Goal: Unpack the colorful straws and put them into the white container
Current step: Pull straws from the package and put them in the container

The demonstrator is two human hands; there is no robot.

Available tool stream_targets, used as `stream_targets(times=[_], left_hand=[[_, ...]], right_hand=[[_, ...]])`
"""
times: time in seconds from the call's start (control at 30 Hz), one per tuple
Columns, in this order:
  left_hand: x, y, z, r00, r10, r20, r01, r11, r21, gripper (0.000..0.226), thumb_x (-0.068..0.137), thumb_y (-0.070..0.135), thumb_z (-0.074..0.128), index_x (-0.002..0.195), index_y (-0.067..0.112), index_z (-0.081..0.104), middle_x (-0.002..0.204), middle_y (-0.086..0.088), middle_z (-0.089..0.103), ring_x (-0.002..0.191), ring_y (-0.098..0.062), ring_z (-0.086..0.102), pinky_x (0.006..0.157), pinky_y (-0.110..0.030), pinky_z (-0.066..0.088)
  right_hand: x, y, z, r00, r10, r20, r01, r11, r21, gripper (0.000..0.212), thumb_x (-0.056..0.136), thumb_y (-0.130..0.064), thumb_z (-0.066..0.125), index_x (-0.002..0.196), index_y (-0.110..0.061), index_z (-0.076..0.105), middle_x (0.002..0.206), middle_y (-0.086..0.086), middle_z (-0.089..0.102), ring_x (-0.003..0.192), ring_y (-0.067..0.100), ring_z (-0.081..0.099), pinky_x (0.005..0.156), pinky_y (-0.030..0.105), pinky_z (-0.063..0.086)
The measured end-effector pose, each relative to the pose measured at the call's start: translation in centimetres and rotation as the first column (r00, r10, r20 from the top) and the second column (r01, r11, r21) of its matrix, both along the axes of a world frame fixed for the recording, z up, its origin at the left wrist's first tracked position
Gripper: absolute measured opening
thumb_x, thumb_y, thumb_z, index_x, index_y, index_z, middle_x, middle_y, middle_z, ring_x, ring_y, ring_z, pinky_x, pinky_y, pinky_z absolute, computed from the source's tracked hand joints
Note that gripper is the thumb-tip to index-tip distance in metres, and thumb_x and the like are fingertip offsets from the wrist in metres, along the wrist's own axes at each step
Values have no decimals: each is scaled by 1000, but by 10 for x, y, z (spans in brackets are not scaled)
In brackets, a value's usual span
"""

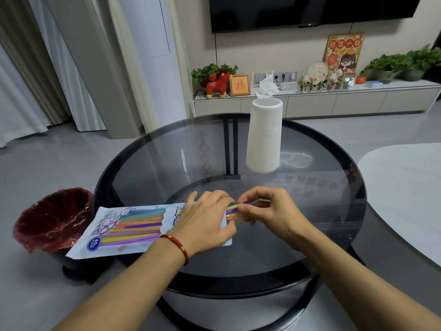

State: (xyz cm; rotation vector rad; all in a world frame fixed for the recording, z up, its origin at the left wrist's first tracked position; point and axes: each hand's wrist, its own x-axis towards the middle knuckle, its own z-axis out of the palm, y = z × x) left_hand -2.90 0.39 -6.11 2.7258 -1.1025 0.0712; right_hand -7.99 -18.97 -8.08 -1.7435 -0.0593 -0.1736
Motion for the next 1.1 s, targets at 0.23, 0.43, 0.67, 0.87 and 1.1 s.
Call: stream_targets(times=[0.23,0.43,0.67,0.87,1.1], left_hand=[[8,8,-6,994,109,-26,-105,987,122,26,96,49,36,110,29,46,127,7,44,117,-18,43,110,-56,28],[5,0,-3,986,156,52,-161,982,95,21,99,42,32,106,25,42,120,2,46,106,-23,46,103,-51,34],[-3,-6,-4,995,99,19,-99,995,-6,13,97,42,34,98,29,36,107,6,46,101,-19,44,104,-49,34],[0,-2,-10,998,64,26,-66,994,85,25,102,45,29,110,25,41,117,3,44,104,-20,43,105,-50,33],[2,-5,-19,998,32,-47,-30,999,39,33,98,55,36,114,29,45,121,10,47,116,-15,44,113,-53,24]], right_hand=[[-6,-50,11,993,-99,-65,113,955,274,5,84,-13,82,80,-16,82,76,10,75,65,19,63,57,22,51],[-7,-36,11,985,15,-174,98,776,624,75,68,-71,80,118,-15,72,80,-2,66,66,11,62,57,25,44],[3,10,3,945,-312,-94,324,868,377,31,96,-29,73,86,0,76,59,9,60,49,16,52,50,26,44],[2,-4,10,932,-353,-83,354,833,425,32,94,-32,75,85,-1,73,55,6,58,45,15,52,40,24,36],[-2,-10,29,881,-474,-5,464,860,214,19,87,-5,66,71,1,73,51,13,64,44,21,58,38,26,46]])
